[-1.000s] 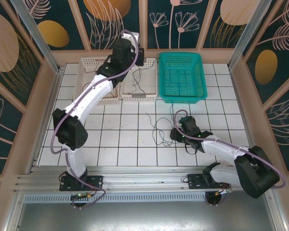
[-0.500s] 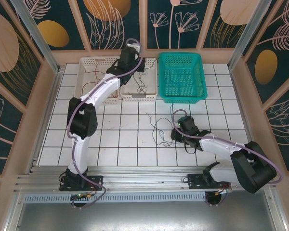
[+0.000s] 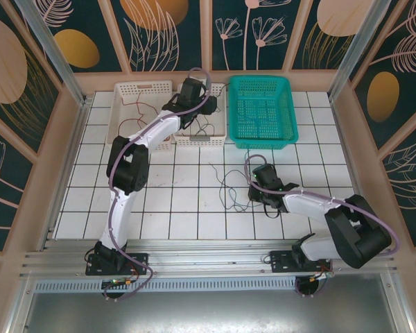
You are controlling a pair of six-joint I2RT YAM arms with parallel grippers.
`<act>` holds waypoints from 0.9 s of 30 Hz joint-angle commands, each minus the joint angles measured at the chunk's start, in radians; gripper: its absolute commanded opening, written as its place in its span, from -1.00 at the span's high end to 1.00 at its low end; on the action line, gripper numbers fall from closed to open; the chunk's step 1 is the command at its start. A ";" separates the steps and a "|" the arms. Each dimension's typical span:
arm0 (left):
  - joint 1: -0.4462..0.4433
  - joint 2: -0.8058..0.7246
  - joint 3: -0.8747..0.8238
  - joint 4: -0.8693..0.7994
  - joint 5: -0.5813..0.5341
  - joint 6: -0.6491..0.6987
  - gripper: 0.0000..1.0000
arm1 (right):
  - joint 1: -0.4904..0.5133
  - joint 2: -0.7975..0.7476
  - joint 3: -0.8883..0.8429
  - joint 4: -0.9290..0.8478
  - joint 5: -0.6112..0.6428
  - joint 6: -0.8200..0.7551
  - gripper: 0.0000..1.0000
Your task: Untangle the cables
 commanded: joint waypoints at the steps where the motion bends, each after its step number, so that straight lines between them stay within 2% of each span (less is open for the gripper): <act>1: 0.004 -0.024 0.029 -0.028 0.017 0.008 -0.16 | 0.009 0.076 0.017 0.095 -0.040 0.000 0.64; 9: 0.005 -0.155 0.039 -0.113 0.052 0.010 -0.97 | 0.009 0.131 0.032 0.107 -0.040 -0.006 1.00; 17: 0.005 -0.227 0.120 -0.271 0.007 -0.004 -0.97 | 0.009 0.070 0.066 0.068 -0.017 -0.023 1.00; 27: 0.005 -0.452 -0.078 -0.261 -0.045 -0.089 -0.97 | 0.006 -0.128 0.216 -0.072 0.030 -0.103 1.00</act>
